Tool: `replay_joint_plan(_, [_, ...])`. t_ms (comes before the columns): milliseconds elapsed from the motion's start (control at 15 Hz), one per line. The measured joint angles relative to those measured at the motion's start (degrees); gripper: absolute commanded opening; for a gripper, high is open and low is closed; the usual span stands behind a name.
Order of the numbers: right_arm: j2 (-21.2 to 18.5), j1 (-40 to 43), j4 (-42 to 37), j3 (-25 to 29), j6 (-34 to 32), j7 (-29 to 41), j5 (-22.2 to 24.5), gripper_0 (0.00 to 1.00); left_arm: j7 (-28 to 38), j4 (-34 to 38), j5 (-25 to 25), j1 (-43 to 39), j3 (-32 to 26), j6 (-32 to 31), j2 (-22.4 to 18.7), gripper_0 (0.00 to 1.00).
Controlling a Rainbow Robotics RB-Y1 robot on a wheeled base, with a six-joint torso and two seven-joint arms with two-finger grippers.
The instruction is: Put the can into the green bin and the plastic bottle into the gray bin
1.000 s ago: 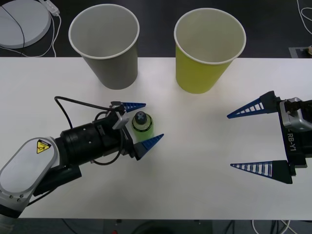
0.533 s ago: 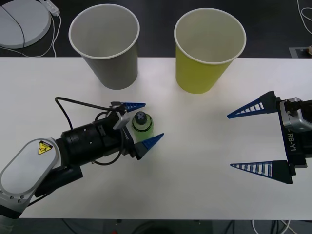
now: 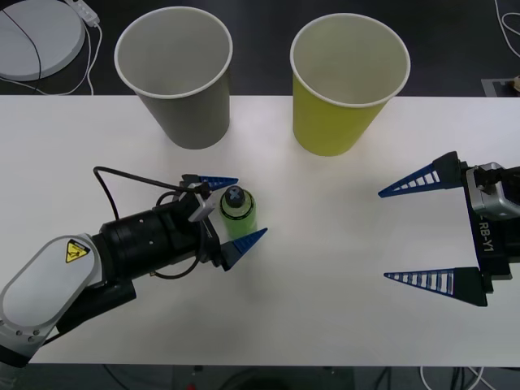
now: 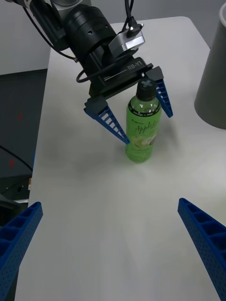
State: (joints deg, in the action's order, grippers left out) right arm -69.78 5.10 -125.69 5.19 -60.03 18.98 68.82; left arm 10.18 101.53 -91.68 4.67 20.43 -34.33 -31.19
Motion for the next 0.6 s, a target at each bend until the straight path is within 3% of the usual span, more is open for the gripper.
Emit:
replay_joint_plan(67, [0.0, 0.0, 0.0, 0.0, 0.0, 0.0, 0.0, 1.00, 0.0, 0.0, 0.0, 0.0, 0.1, 0.0, 0.0, 1.00])
replay_joint_plan(133, [0.0, 0.0, 0.0, 0.0, 0.0, 0.0, 0.0, 1.00, 0.0, 0.0, 0.0, 0.1, 0.1, 0.1, 0.0, 0.77])
replay_joint_plan(267, [0.0, 0.0, 0.0, 0.0, 0.0, 0.0, 0.0, 1.00, 0.0, 0.0, -0.1, 0.0, 0.1, 0.2, 0.0, 0.07])
replay_joint_plan(333, [0.0, 0.0, 0.0, 0.0, 0.0, 0.0, 0.0, 1.00, 0.0, 0.0, -0.1, 0.0, 0.1, 0.3, 0.1, 0.00])
replay_joint_plan(600, [0.0, 0.0, 0.0, 0.0, 0.0, 0.0, 0.0, 1.00, -0.1, 0.0, 0.7, 0.0, 0.1, 0.6, 0.1, 0.00])
